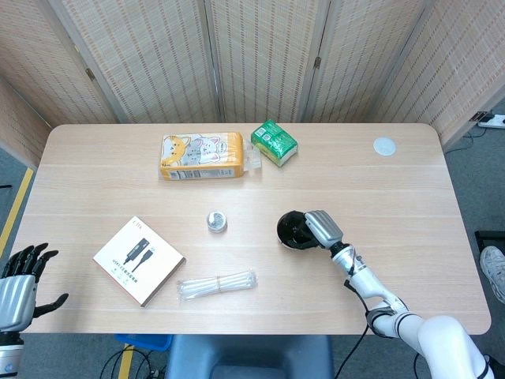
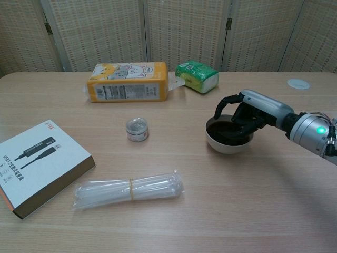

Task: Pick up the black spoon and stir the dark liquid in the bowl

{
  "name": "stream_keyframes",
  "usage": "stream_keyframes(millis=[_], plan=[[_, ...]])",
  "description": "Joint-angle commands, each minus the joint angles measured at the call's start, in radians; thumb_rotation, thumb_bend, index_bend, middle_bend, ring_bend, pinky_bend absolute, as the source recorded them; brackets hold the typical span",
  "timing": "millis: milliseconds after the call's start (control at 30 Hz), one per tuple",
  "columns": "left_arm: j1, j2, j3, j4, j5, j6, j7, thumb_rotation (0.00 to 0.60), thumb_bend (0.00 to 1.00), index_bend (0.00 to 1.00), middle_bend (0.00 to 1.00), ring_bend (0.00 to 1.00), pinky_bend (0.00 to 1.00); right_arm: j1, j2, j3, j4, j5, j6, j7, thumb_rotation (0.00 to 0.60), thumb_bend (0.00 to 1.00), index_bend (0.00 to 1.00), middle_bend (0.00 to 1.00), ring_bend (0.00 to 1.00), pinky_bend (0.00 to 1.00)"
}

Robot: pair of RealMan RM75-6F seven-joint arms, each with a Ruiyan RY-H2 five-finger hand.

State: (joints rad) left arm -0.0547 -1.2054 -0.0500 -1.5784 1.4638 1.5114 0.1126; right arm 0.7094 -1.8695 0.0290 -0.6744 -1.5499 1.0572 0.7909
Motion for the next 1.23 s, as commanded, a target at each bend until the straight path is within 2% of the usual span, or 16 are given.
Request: stream_keyframes(millis=[33, 267, 333, 400, 500, 533, 567, 633, 667, 733, 767, 800, 900, 1033, 1233], plan=[[-0.003, -0.001, 0.000, -0.001, 0.004, -0.002, -0.001, 0.600, 0.18, 0.23, 0.15, 0.12, 0.14, -0.014, 0.020, 0.002, -0.028, 0.004, 0.014, -0.018, 0.600, 0.05, 0.22, 1.00, 1.00, 1.00], [-0.014, 0.003, -0.007, -0.002, 0.013, -0.004, -0.004, 0.600, 0.18, 0.23, 0.15, 0.12, 0.14, -0.072, 0.124, 0.012, -0.146, 0.002, 0.122, -0.099, 0.600, 0.05, 0.17, 0.98, 1.00, 1.00], [-0.019, 0.004, -0.010, -0.004, 0.015, -0.006, -0.005, 0.600, 0.18, 0.23, 0.15, 0.12, 0.14, -0.101, 0.187, 0.011, -0.205, 0.001, 0.163, -0.170, 0.600, 0.08, 0.18, 0.97, 1.00, 1.00], [-0.023, 0.004, -0.012, -0.006, 0.016, -0.008, -0.004, 0.600, 0.18, 0.23, 0.15, 0.12, 0.14, -0.132, 0.246, 0.012, -0.265, 0.004, 0.206, -0.265, 0.600, 0.15, 0.21, 0.93, 1.00, 1.00], [-0.031, 0.003, -0.012, -0.017, 0.017, -0.018, 0.005, 0.600, 0.18, 0.23, 0.15, 0.12, 0.14, -0.206, 0.342, 0.022, -0.384, 0.035, 0.291, -0.463, 0.600, 0.22, 0.29, 0.85, 0.98, 0.98], [-0.033, 0.003, -0.012, -0.022, 0.019, -0.019, 0.008, 0.600, 0.18, 0.23, 0.15, 0.12, 0.14, -0.228, 0.366, 0.022, -0.421, 0.049, 0.303, -0.508, 0.600, 0.22, 0.30, 0.83, 0.95, 0.95], [-0.036, 0.003, -0.012, -0.027, 0.022, -0.021, 0.008, 0.600, 0.18, 0.23, 0.15, 0.12, 0.14, -0.249, 0.397, 0.017, -0.465, 0.062, 0.307, -0.547, 0.600, 0.22, 0.30, 0.77, 0.86, 0.86], [-0.042, 0.002, -0.015, -0.036, 0.024, -0.024, 0.012, 0.600, 0.18, 0.23, 0.15, 0.12, 0.14, -0.293, 0.473, 0.005, -0.575, 0.092, 0.315, -0.627, 0.600, 0.20, 0.30, 0.64, 0.65, 0.64], [-0.045, -0.001, -0.017, -0.038, 0.026, -0.025, 0.015, 0.600, 0.18, 0.23, 0.15, 0.12, 0.14, -0.311, 0.503, 0.001, -0.622, 0.106, 0.319, -0.657, 0.600, 0.18, 0.29, 0.56, 0.54, 0.49], [-0.054, -0.006, -0.019, -0.045, 0.032, -0.030, 0.023, 0.600, 0.18, 0.23, 0.15, 0.12, 0.14, -0.351, 0.568, -0.006, -0.721, 0.136, 0.334, -0.717, 0.600, 0.15, 0.23, 0.44, 0.38, 0.24], [-0.057, -0.008, -0.020, -0.048, 0.035, -0.031, 0.026, 0.600, 0.18, 0.23, 0.15, 0.12, 0.14, -0.367, 0.592, -0.009, -0.759, 0.146, 0.342, -0.739, 0.600, 0.14, 0.19, 0.37, 0.29, 0.14], [-0.060, -0.010, -0.021, -0.051, 0.039, -0.030, 0.029, 0.600, 0.18, 0.23, 0.15, 0.12, 0.14, -0.382, 0.613, -0.011, -0.791, 0.152, 0.355, -0.756, 0.600, 0.13, 0.16, 0.32, 0.24, 0.09], [-0.066, -0.019, -0.026, -0.059, 0.047, -0.022, 0.045, 0.600, 0.18, 0.23, 0.15, 0.12, 0.14, -0.433, 0.665, -0.021, -0.861, 0.147, 0.411, -0.792, 0.600, 0.12, 0.13, 0.22, 0.15, 0.05], [-0.070, -0.022, -0.023, -0.081, 0.051, -0.022, 0.070, 0.600, 0.18, 0.22, 0.15, 0.12, 0.14, -0.500, 0.705, -0.037, -0.892, 0.116, 0.487, -0.763, 0.600, 0.12, 0.13, 0.20, 0.14, 0.05], [-0.072, -0.033, -0.024, -0.099, 0.054, -0.013, 0.095, 0.600, 0.18, 0.22, 0.15, 0.12, 0.14, -0.574, 0.692, -0.059, -0.849, 0.094, 0.540, -0.735, 0.600, 0.12, 0.13, 0.19, 0.13, 0.05]])
